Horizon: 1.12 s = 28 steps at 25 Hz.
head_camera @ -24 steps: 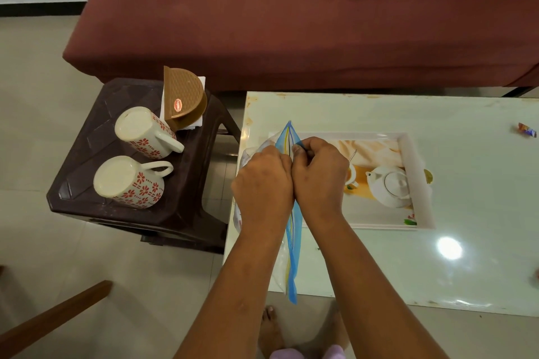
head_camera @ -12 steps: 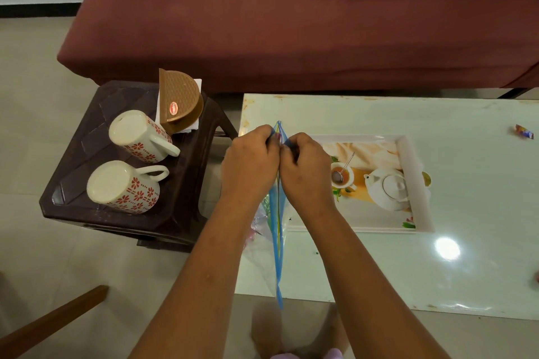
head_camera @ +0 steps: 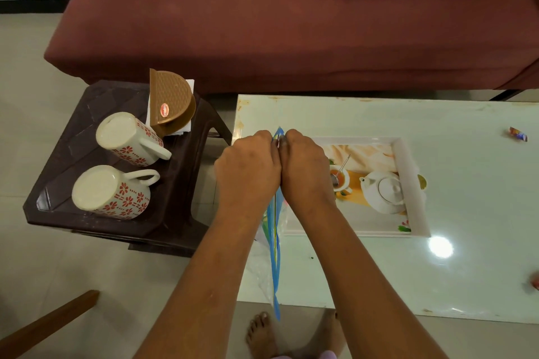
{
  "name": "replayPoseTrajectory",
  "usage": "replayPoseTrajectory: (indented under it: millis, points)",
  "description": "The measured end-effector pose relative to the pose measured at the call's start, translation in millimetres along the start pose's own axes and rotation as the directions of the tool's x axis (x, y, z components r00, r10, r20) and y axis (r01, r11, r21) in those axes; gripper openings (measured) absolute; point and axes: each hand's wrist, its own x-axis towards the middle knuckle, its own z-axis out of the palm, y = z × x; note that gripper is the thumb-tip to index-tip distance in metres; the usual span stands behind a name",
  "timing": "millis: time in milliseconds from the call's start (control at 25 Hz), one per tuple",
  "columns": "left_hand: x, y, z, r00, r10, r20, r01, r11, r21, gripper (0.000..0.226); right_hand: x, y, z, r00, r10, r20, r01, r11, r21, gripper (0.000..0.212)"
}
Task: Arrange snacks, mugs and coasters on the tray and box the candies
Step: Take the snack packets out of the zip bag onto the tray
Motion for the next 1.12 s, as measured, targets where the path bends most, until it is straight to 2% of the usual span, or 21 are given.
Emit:
replayPoseTrajectory:
  millis: [160, 360, 440, 520, 600, 720, 840, 960, 1040, 1120]
  points:
    - [-3, 6, 1, 0.997, -0.053, -0.051, 0.056, 0.997, 0.054, 0.033, 0, -1, 1, 0.996, 0.053, -0.074, -0.054, 0.998, -0.010, 0.019]
    - [-2, 7, 3, 0.992, -0.090, -0.086, 0.088, 0.996, -0.028, 0.033, -4, -3, -5, 0.991, 0.074, -0.108, -0.069, 0.997, 0.046, 0.020]
    - [-4, 6, 3, 0.985, -0.141, -0.102, 0.127, 0.983, -0.132, 0.032, -10, 1, -7, 0.991, 0.125, -0.047, -0.120, 0.987, 0.108, 0.024]
    - [-4, 3, 3, 0.976, -0.199, -0.091, 0.175, 0.959, -0.223, 0.028, -16, 6, -7, 0.983, 0.150, 0.101, -0.168, 0.967, 0.192, 0.027]
    - [-5, -2, 7, 0.973, -0.229, -0.002, 0.218, 0.930, -0.297, 0.026, -20, 8, -5, 0.980, 0.128, 0.151, -0.163, 0.956, 0.246, 0.031]
    - [-14, -6, 9, 0.960, -0.241, 0.142, 0.278, 0.886, -0.371, 0.026, -15, 8, -3, 0.989, 0.114, 0.092, -0.132, 0.968, 0.213, 0.033]
    - [-16, -14, 4, 0.959, -0.280, 0.038, 0.279, 0.917, -0.284, 0.021, -9, 19, -7, 0.987, 0.161, 0.007, -0.160, 0.972, 0.170, 0.023]
    - [-13, -21, -2, 0.928, -0.371, -0.034, 0.345, 0.890, -0.298, 0.019, -7, 30, -12, 0.971, 0.239, -0.033, -0.222, 0.938, 0.268, 0.027]
    - [-16, -16, -3, 0.919, -0.394, -0.018, 0.363, 0.864, -0.350, 0.022, -12, 25, -10, 0.957, 0.271, 0.100, -0.289, 0.909, 0.301, 0.037]
    - [-21, -12, -3, 0.919, -0.392, 0.039, 0.377, 0.846, -0.377, 0.023, -24, 18, -2, 0.921, 0.275, 0.274, -0.349, 0.897, 0.271, 0.034]
